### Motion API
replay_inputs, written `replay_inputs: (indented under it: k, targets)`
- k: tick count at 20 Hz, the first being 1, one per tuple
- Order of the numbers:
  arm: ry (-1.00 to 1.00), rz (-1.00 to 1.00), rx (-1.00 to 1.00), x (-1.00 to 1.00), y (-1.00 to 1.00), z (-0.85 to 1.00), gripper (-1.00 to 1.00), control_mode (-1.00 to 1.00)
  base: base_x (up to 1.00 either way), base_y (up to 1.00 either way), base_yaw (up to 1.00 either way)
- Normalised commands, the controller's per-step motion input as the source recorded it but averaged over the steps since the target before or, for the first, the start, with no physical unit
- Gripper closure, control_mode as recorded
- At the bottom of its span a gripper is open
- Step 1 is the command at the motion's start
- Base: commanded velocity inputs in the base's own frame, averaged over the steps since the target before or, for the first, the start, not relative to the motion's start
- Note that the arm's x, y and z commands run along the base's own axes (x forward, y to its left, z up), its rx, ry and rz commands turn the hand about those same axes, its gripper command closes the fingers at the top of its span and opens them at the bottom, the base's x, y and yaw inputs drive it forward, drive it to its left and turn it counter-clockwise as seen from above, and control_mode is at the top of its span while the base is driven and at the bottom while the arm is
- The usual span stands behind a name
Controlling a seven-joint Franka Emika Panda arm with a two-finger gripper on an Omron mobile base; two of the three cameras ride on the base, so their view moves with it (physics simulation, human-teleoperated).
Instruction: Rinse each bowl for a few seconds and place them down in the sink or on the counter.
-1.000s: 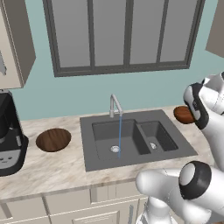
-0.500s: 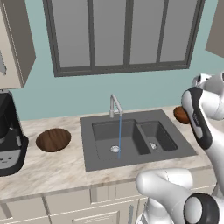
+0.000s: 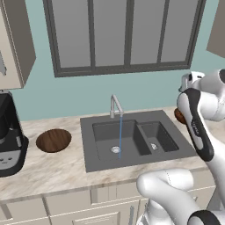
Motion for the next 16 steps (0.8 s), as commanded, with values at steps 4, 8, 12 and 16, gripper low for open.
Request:
replay_inputs:
  k: [4, 8, 12, 16]
  targets:
    - [0.0, 0.16, -0.05, -0.18, 0.63, 0.11, -1.0, -1.0, 0.0, 0.0, 0.0]
    - [0.0, 0.17, -0.05, -0.18, 0.67, 0.08, -1.0, -1.0, 0.0, 0.0, 0.0]
    - [0.0, 0.18, -0.06, -0.15, 0.69, 0.04, -1.0, -1.0, 0.0, 0.0, 0.0]
    - [0.0, 0.19, -0.06, -0.08, 0.67, 0.0, -1.0, -1.0, 0.0, 0.0, 0.0]
